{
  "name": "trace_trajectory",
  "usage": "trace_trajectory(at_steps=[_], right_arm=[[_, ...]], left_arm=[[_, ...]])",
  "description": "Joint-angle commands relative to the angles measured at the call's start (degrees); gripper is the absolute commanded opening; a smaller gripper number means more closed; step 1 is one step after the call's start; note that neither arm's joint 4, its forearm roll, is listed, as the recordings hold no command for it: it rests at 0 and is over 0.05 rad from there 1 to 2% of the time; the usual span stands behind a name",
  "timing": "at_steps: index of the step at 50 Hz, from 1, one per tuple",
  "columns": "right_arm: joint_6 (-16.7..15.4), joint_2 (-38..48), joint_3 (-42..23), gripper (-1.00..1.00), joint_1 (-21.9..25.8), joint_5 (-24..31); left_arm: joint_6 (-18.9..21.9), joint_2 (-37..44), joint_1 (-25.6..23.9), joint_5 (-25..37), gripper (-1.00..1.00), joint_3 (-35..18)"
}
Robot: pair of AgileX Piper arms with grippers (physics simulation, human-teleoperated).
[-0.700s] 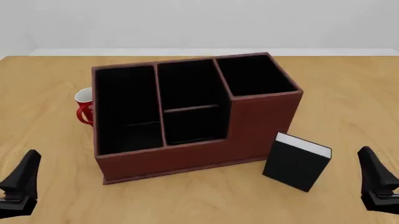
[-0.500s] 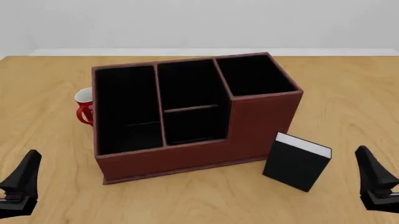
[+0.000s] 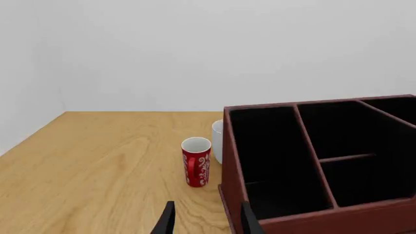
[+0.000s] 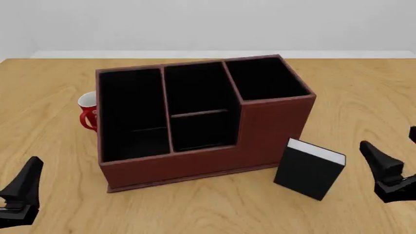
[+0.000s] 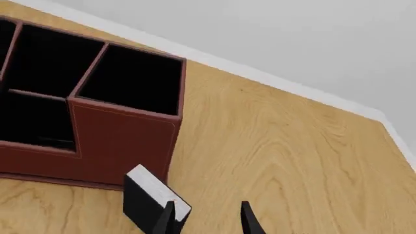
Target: Pick up the book and place it in the right compartment of the caddy.
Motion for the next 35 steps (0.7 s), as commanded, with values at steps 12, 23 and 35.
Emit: trace_trajectory(at_steps=[12, 23, 35], right_arm=[[-15.4, 14.1, -9.9, 1.00, 6.5, 12.9], [-23.8, 20.3, -18.5, 1.00, 4.9, 18.5], [-27.9, 25.0, -21.1, 1.00, 3.5, 21.0]], left_arm=[[0.0, 0.0, 0.0, 0.0, 1.00, 0.0], [0.0, 0.0, 0.0, 0.0, 1.00, 0.0], [0.0, 0.0, 0.0, 0.0, 1.00, 0.0]])
